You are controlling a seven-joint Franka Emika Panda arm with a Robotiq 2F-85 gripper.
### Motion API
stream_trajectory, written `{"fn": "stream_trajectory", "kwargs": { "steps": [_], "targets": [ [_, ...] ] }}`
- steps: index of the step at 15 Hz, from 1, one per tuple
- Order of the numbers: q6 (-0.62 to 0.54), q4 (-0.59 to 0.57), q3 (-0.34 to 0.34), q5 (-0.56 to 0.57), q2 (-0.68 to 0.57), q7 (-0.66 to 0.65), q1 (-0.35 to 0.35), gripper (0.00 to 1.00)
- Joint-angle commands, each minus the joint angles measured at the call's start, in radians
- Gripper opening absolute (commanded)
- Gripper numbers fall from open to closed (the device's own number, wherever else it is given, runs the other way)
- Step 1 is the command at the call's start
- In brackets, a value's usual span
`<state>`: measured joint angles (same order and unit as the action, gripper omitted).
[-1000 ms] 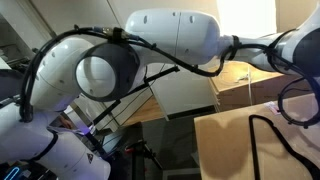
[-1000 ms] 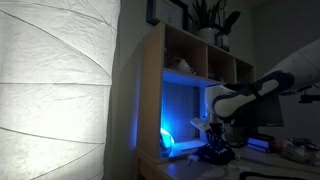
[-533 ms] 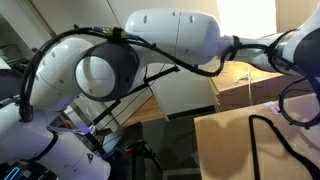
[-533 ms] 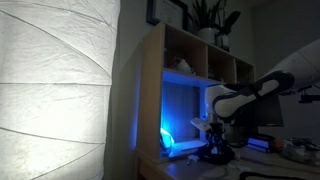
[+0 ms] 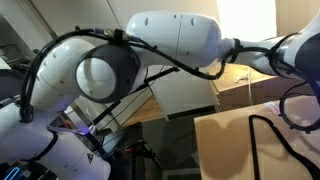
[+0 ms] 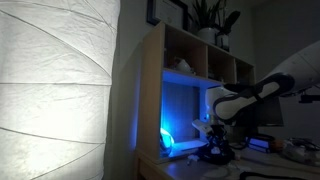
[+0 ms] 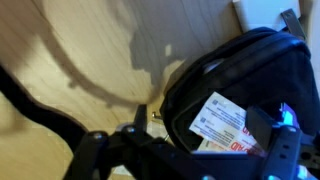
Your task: Put the band aid box on the black bag and take out some bandaids
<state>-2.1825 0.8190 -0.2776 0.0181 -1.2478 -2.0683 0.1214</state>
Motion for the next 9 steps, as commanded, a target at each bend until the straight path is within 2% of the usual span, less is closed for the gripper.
{"fn": "stream_trajectory", "kwargs": {
  "steps": [1,2,3,4,6,9],
  "targets": [
    [0.027,-0.04,-0.012,0.003,-0.022,-0.028,-0.001,1.0],
    [0.026,-0.041,-0.014,0.004,-0.024,-0.028,-0.001,1.0],
    [0.026,-0.041,-0.015,0.003,-0.025,-0.028,-0.001,0.92],
    [0.025,-0.041,-0.015,0.003,-0.025,-0.027,-0.001,0.77],
    [0.024,-0.041,-0.016,0.003,-0.026,-0.026,0.0,0.56],
    [0.022,-0.045,-0.017,0.003,-0.025,-0.023,0.0,0.34]
  ]
}}
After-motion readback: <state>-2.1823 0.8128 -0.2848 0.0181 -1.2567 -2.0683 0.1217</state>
